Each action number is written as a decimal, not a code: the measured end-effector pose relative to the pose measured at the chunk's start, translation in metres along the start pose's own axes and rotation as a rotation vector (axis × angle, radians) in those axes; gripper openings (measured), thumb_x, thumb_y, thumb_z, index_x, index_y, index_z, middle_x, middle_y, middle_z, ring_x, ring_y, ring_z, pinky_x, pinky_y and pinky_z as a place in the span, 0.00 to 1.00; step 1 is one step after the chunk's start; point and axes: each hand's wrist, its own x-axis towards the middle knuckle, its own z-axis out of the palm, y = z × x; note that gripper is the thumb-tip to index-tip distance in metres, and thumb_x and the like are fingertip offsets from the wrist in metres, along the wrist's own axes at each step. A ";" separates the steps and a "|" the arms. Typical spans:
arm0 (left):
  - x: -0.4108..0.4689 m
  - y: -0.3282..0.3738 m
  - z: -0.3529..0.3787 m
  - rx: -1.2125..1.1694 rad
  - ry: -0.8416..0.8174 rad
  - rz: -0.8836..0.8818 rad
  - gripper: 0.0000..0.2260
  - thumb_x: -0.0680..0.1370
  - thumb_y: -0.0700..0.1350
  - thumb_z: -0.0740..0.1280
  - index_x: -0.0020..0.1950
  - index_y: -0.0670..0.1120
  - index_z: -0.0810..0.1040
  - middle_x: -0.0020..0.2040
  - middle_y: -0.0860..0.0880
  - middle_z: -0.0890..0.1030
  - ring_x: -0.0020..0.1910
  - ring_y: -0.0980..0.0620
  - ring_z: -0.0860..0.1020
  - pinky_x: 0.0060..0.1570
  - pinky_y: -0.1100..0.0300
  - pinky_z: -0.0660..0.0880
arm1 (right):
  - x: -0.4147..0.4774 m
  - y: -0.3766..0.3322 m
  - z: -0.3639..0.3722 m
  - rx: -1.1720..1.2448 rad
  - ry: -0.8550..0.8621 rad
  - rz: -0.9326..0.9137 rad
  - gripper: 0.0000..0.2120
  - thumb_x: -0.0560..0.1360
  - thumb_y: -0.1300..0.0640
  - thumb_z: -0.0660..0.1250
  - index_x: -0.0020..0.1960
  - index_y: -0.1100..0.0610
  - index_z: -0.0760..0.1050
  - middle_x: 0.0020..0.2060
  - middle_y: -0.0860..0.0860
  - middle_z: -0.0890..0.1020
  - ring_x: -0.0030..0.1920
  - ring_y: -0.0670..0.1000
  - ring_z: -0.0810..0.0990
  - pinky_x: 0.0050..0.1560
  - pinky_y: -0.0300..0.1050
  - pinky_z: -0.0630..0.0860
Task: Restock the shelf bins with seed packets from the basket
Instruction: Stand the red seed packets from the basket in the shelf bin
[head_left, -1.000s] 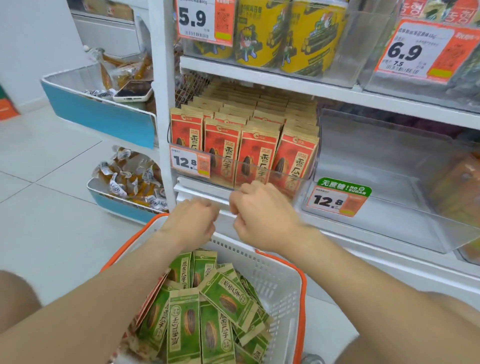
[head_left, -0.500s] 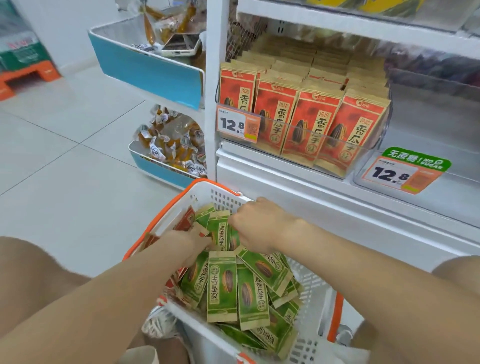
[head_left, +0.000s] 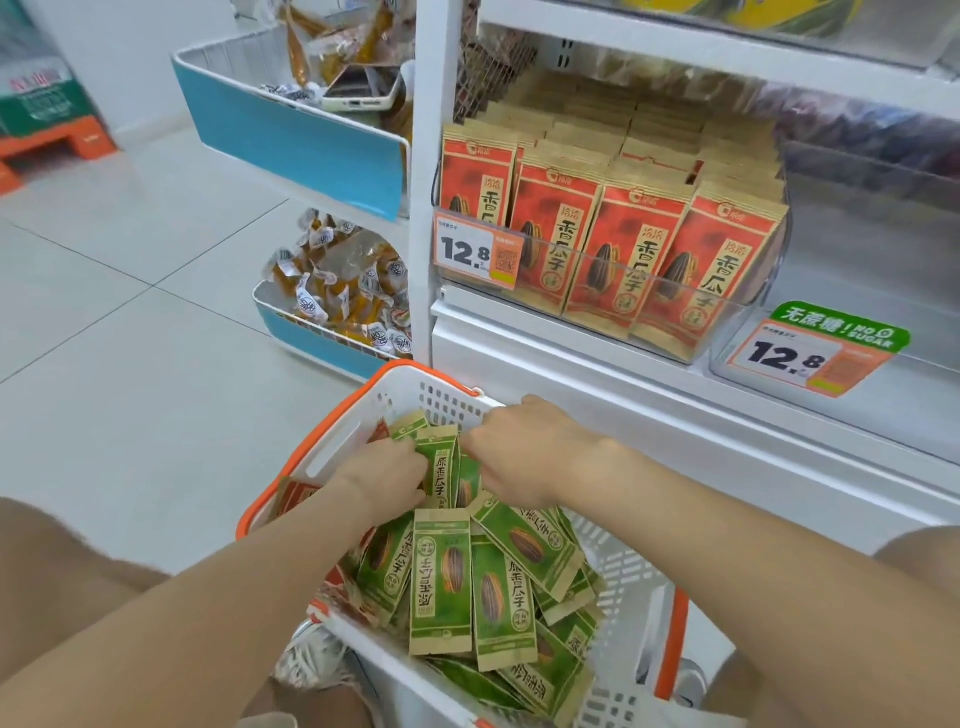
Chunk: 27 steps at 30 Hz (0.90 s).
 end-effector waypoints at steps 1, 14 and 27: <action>-0.001 0.001 -0.007 -0.052 0.039 -0.012 0.07 0.83 0.54 0.66 0.50 0.52 0.76 0.51 0.52 0.81 0.50 0.50 0.80 0.58 0.52 0.78 | -0.002 0.003 -0.001 0.002 -0.005 0.012 0.03 0.79 0.58 0.61 0.48 0.53 0.73 0.34 0.48 0.70 0.32 0.48 0.67 0.46 0.51 0.69; 0.020 0.029 -0.077 -1.361 0.419 0.012 0.07 0.83 0.39 0.69 0.55 0.52 0.79 0.49 0.43 0.82 0.41 0.52 0.87 0.38 0.56 0.82 | -0.053 0.079 -0.028 0.159 -0.184 0.370 0.14 0.79 0.48 0.70 0.56 0.58 0.75 0.47 0.53 0.77 0.47 0.57 0.79 0.40 0.49 0.77; 0.024 0.084 -0.142 -1.909 0.480 0.036 0.09 0.87 0.44 0.62 0.63 0.48 0.81 0.54 0.45 0.87 0.51 0.48 0.86 0.49 0.49 0.82 | -0.082 0.097 -0.033 1.147 0.354 0.504 0.07 0.80 0.51 0.72 0.57 0.45 0.79 0.51 0.47 0.87 0.51 0.51 0.87 0.51 0.58 0.86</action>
